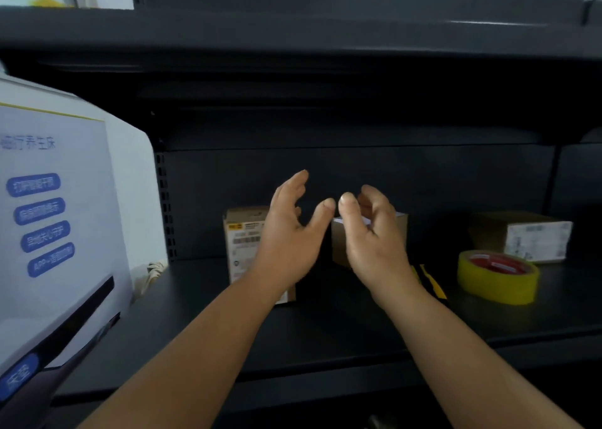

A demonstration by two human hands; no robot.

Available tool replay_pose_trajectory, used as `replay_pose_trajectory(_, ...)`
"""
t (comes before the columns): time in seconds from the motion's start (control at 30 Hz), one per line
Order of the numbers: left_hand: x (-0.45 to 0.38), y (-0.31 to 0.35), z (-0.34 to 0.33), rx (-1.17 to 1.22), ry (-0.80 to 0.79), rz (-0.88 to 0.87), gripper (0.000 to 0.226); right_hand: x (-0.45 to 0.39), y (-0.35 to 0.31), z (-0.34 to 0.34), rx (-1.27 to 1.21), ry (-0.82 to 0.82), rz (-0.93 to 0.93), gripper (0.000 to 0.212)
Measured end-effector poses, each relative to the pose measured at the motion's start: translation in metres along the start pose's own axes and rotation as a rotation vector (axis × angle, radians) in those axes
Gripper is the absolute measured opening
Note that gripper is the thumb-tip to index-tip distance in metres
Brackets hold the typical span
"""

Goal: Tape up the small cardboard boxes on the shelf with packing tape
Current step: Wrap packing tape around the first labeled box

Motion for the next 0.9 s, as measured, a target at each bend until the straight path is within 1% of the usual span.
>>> replay_pose_trajectory(0.1, -0.006, -0.001, -0.03, -0.001, -0.045, -0.003, 0.059, -0.001, 0.009, 0.023, 0.028, 0.054, -0.03, 0.06)
replay_pose_trajectory(0.23, -0.009, -0.004, -0.074, 0.006, -0.136, 0.043, 0.06, -0.003, 0.032, 0.056, 0.058, 0.134, -0.069, 0.056)
replay_pose_trajectory(0.4, -0.013, -0.011, -0.123, 0.0, -0.255, 0.087, 0.06, -0.004, 0.066, 0.092, 0.161, 0.154, -0.159, 0.05)
replay_pose_trajectory(0.47, -0.015, -0.013, -0.138, 0.013, -0.285, 0.117, 0.06, -0.008, 0.078, 0.107, 0.262, 0.153, -0.206, 0.046)
replay_pose_trajectory(0.53, -0.018, -0.016, -0.15, 0.023, -0.312, 0.149, 0.058, -0.012, 0.09, 0.122, 0.455, 0.104, -0.274, 0.046)
replay_pose_trajectory(0.63, -0.019, -0.02, -0.163, 0.014, -0.378, 0.192, 0.049, -0.015, 0.108, 0.136, 0.81, -0.078, -0.397, 0.056)
replay_pose_trajectory(0.7, -0.021, -0.022, -0.169, -0.016, -0.416, 0.207, 0.048, -0.016, 0.114, 0.141, 0.951, -0.147, -0.453, 0.057)
replay_pose_trajectory(0.8, -0.025, -0.026, -0.171, -0.074, -0.435, 0.212, 0.052, -0.02, 0.116, 0.146, 0.998, -0.138, -0.454, 0.042)
replay_pose_trajectory(0.9, -0.029, -0.027, -0.169, -0.068, -0.424, 0.221, 0.049, -0.022, 0.116, 0.152, 0.987, -0.102, -0.458, 0.032)
Point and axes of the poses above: each hand's wrist, its own x-axis away from the middle knuckle, its own z-axis out of the back of the hand, y = z × x, the point moved 4 cm from there along -x, towards the middle knuckle, and after that the axes turned 7 degrees about -y, right-handed, at the moved point
